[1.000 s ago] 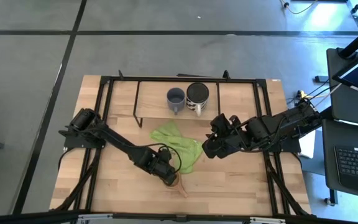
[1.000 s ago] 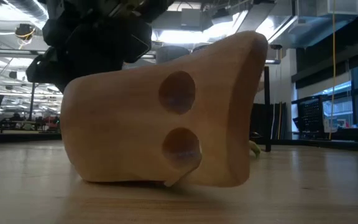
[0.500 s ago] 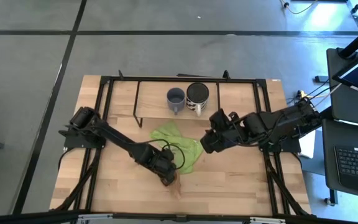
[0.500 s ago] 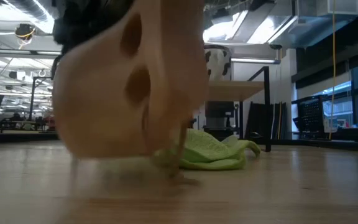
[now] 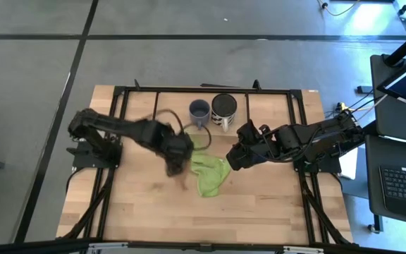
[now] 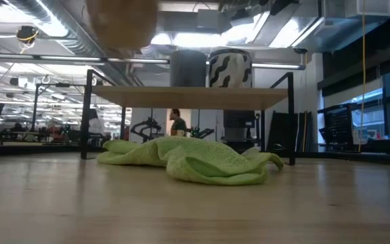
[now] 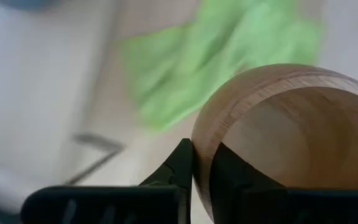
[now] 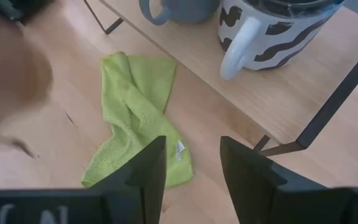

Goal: Stack small to large cups/mugs on shelf
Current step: Put the brown mug on the shelf

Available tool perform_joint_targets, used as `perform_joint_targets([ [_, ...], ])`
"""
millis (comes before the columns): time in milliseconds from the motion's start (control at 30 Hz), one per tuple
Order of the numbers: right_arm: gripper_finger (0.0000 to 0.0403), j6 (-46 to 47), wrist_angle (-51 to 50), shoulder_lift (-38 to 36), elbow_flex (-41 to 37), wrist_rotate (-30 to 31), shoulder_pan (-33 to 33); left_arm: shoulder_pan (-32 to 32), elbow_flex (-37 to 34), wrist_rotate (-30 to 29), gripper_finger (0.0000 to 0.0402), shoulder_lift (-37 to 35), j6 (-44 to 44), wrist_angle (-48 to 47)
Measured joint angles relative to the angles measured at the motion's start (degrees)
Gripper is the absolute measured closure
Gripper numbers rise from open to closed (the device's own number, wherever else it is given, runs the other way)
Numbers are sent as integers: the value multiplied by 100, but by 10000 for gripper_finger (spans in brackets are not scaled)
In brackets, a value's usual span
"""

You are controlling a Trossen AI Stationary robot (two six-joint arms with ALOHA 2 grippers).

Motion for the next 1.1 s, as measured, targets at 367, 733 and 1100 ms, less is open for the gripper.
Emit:
perform_joint_targets([
  [367, 250, 296, 2, 0, 0, 59, 2, 1860, 797, -420, 382, -153, 1999, -847],
  [733, 250, 481, 4, 0, 0, 61, 17, 3145, 432, -4, 382, -146, 3817, -689],
  [1100, 250, 491, 18, 0, 1, 62, 17, 3762, 349, 459, 382, -59, 4495, -21],
])
